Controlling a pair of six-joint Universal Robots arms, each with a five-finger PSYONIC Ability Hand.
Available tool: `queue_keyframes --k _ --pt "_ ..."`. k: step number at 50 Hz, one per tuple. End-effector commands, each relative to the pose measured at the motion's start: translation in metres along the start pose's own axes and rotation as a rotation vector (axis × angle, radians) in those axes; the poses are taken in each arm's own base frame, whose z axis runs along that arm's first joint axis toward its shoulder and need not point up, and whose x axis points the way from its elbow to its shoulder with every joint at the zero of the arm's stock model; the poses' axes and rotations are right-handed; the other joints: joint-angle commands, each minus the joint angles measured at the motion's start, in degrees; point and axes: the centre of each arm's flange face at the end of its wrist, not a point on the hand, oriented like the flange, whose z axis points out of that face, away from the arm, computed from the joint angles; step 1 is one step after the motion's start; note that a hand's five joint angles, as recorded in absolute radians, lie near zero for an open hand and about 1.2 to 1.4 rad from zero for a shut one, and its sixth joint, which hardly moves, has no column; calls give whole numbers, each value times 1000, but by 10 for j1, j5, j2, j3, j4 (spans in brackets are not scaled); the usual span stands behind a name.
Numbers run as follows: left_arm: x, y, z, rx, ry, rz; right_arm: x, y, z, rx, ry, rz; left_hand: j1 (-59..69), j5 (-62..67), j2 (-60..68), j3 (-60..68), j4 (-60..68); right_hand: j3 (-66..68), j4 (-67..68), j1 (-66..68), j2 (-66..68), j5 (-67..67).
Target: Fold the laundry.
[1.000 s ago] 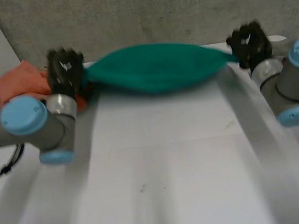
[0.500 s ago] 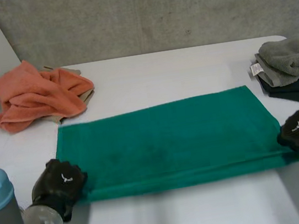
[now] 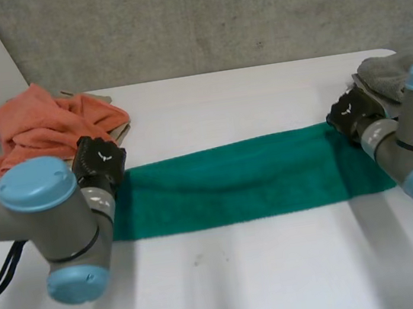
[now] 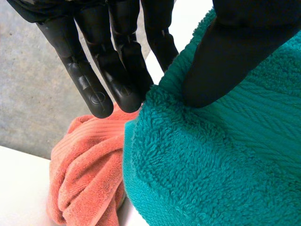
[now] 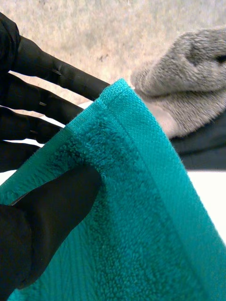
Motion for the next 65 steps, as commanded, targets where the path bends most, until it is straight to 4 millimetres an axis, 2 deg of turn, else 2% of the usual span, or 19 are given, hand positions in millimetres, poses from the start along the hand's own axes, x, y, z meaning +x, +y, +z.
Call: queue_keyframes --k 1,11,12,13,14,15,16,20,24,25,29,32,36,40,42,48,61,62,65 --pt "4 3 29 -18 -45 2 4 -1 40 63 116 -19 140 143 113 116 112 118 113 152 128 114" --pt "12 4 59 -2 -72 -8 -15 -3 75 141 170 -33 140 143 113 116 112 118 113 152 128 114" --pt "11 3 60 1 -75 -9 -18 -3 77 142 167 -33 140 143 113 116 112 67 62 101 77 63" --pt "11 3 61 2 -76 -11 -20 -3 78 144 166 -33 49 51 22 25 21 -142 -147 -107 -132 -146" --pt "12 2 61 3 -75 -11 -24 -1 80 143 159 -33 -129 -126 -156 -153 -157 -582 -587 -548 -572 -586" --pt "12 1 61 6 -76 -10 -25 0 80 142 158 -35 -538 -536 -565 -563 -567 -582 -587 -548 -572 -586" --pt "11 0 61 11 -79 -14 -25 0 81 141 159 -33 -560 -557 -587 -584 -588 -582 -587 -548 -572 -586" --pt "11 -7 58 31 -74 -26 -22 -7 75 137 155 -29 -560 -557 -587 -584 -588 -582 -587 -548 -572 -586" --pt "-6 -22 53 60 -106 -37 2 -21 56 131 144 29 -560 -557 -587 -584 -588 -582 -587 -548 -572 -586" --pt "-10 -26 51 69 -112 -40 16 -29 44 135 137 77 -560 -557 -587 -584 -588 -582 -587 -548 -572 -586" --pt "-28 -39 36 93 -134 -54 41 -46 6 137 64 208 -560 -557 -587 -584 -588 -582 -587 -548 -572 -586" --pt "-43 -45 20 107 -148 -71 54 -45 -14 132 0 284 -560 -557 -587 -584 -588 -582 -587 -548 -572 -586" --pt "-52 -46 0 116 -138 -118 70 -26 -35 71 -82 391 -560 -557 -587 -584 -588 -582 -587 -548 -572 -586" --pt "-47 -43 -15 128 -83 -201 64 -4 -45 -25 -187 477 -560 -557 -587 -584 -588 -582 -587 -547 -572 -585" --pt "-40 -40 -21 135 -34 -249 56 8 -48 -73 -237 513 -560 -557 -587 -584 -588 -524 -529 -490 -514 -528" --pt "-27 -34 -29 141 50 -341 34 37 -41 -131 -268 542 -556 -553 -583 -580 -584 -393 -399 -359 -383 -397" --pt "-18 -29 -33 126 89 -379 11 63 -20 -109 -213 499 -549 -547 -576 -573 -577 -331 -336 -296 -321 -335" --pt "-18 -29 -33 126 89 -379 10 64 -19 -109 -213 493 -551 -548 -578 -575 -579 -306 -311 -271 -296 -310" --pt "-18 -29 -33 126 89 -379 9 67 -14 -99 -192 461 -551 -548 -578 -575 -579 38 33 72 48 34"
